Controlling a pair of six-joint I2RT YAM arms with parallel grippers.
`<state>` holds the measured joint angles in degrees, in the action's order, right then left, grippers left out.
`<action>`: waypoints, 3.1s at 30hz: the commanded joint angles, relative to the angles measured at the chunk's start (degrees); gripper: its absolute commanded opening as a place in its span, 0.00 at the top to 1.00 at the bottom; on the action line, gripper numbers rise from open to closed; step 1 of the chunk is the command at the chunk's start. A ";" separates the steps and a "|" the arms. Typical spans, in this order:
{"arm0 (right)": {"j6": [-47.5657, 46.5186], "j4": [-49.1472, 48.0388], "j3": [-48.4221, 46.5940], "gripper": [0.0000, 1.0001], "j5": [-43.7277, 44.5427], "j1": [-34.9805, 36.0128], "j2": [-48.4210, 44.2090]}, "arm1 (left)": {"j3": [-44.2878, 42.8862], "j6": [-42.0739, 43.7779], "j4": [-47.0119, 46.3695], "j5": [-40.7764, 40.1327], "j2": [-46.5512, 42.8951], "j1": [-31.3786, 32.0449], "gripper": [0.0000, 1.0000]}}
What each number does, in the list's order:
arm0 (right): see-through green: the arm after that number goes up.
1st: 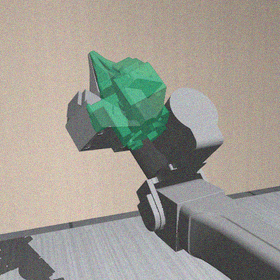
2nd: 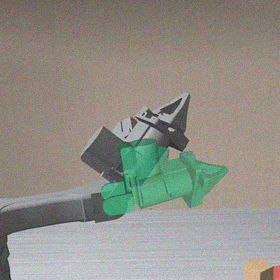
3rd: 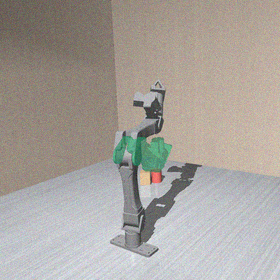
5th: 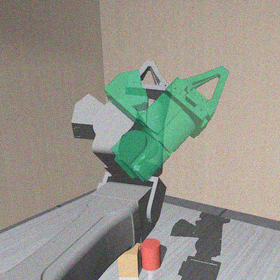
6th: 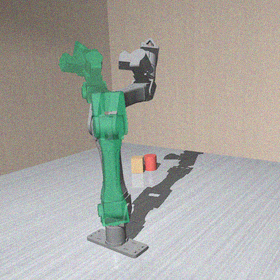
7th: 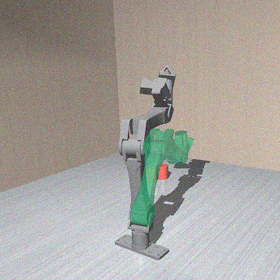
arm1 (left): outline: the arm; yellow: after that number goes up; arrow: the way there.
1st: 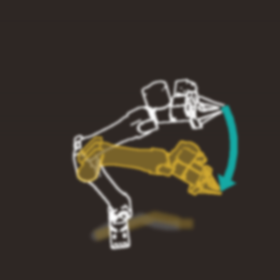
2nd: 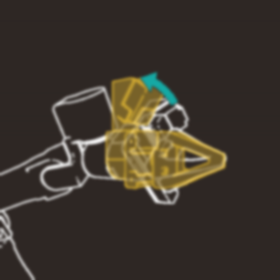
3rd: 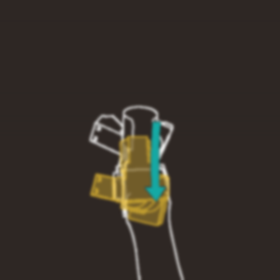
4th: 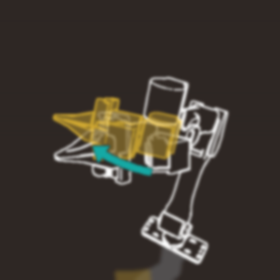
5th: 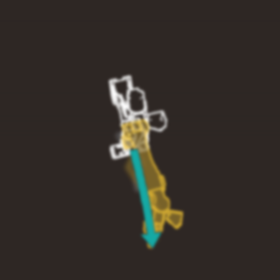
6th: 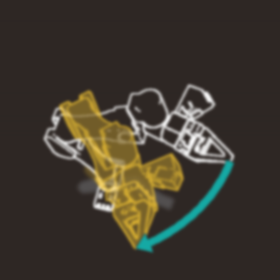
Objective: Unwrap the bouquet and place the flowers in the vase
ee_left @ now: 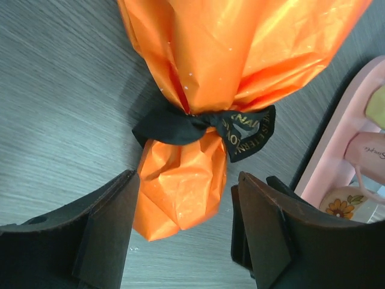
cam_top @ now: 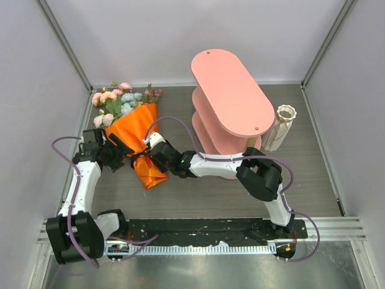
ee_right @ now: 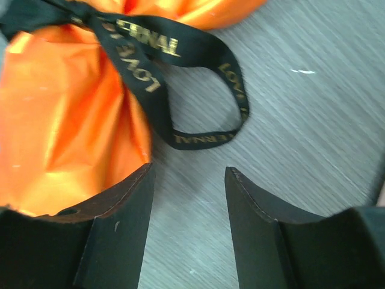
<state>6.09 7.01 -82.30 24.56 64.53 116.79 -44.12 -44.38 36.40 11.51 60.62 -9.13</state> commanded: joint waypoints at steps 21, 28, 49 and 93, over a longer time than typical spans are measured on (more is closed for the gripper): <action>5.69 -12.01 1.36 0.12 -20.52 2.61 -2.19 | 7.55 3.69 -15.48 11.95 6.18 -1.60 0.27; 4.02 -11.22 2.05 0.11 -13.14 4.73 -1.47 | 10.98 -1.84 -26.10 26.54 12.41 -1.42 0.24; 1.12 -12.28 7.77 0.38 -3.28 2.62 -1.57 | 2.89 3.60 -4.76 10.02 0.64 -0.98 0.41; 7.01 -17.20 12.96 0.99 -20.51 -3.10 -5.61 | 10.63 -2.64 -31.39 17.76 13.65 1.30 0.91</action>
<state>12.05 -8.99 -69.14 4.86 61.39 113.84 -32.08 -46.87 7.57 29.17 74.74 -8.21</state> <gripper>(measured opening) 0.100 0.122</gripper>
